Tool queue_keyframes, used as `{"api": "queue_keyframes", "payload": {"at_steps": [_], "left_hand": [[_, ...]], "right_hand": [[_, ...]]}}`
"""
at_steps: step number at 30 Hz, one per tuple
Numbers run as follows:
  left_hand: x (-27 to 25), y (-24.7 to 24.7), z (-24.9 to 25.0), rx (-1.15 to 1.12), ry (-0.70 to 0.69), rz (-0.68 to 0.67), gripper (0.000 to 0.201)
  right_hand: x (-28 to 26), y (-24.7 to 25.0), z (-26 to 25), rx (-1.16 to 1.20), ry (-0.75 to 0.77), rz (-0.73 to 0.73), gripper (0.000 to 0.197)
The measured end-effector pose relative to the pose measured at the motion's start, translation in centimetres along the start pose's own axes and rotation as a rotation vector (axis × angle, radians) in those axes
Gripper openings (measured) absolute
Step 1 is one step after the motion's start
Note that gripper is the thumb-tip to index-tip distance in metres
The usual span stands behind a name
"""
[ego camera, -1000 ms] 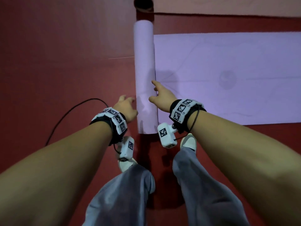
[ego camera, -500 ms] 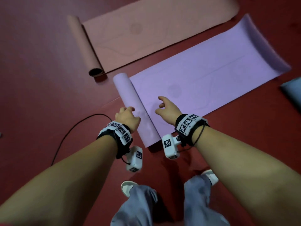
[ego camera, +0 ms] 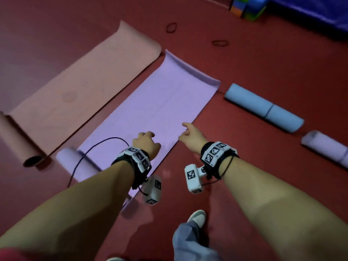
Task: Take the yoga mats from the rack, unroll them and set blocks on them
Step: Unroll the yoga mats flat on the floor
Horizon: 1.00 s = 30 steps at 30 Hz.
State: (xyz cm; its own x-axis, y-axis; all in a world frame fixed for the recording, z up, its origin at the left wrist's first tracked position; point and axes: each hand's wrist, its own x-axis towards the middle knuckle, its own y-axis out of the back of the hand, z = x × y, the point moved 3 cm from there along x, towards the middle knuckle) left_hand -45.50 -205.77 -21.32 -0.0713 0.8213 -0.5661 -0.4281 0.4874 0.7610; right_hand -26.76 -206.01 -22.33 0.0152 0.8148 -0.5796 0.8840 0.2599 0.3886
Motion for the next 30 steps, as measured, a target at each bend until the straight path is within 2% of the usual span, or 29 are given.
{"api": "queue_keyframes", "payload": {"at_steps": [4,7,12,18,30], "left_hand": [[0.8,-2.6,13.9,0.074,-0.171,-0.016,0.051],[0.7,-5.9,22.3,0.087,-0.280,-0.051,0.049],[0.3,-13.0,32.8,0.177,-0.444,-0.139,0.049],[1.8,-19.6,39.7,0.306,-0.519,-0.278,0.051],[15.3,-23.4,54.7,0.425,-0.529,-0.370,0.054]], "right_hand": [[-1.3,12.6,4.6,0.082,-0.031,0.193,0.058],[-2.8,19.8,9.0,0.159,-0.066,0.297,0.058],[-5.3,27.8,17.0,0.230,-0.177,0.443,0.055],[-4.8,33.3,24.0,0.322,-0.295,0.519,0.055],[7.3,45.4,29.6,0.408,-0.445,0.552,0.053]]}}
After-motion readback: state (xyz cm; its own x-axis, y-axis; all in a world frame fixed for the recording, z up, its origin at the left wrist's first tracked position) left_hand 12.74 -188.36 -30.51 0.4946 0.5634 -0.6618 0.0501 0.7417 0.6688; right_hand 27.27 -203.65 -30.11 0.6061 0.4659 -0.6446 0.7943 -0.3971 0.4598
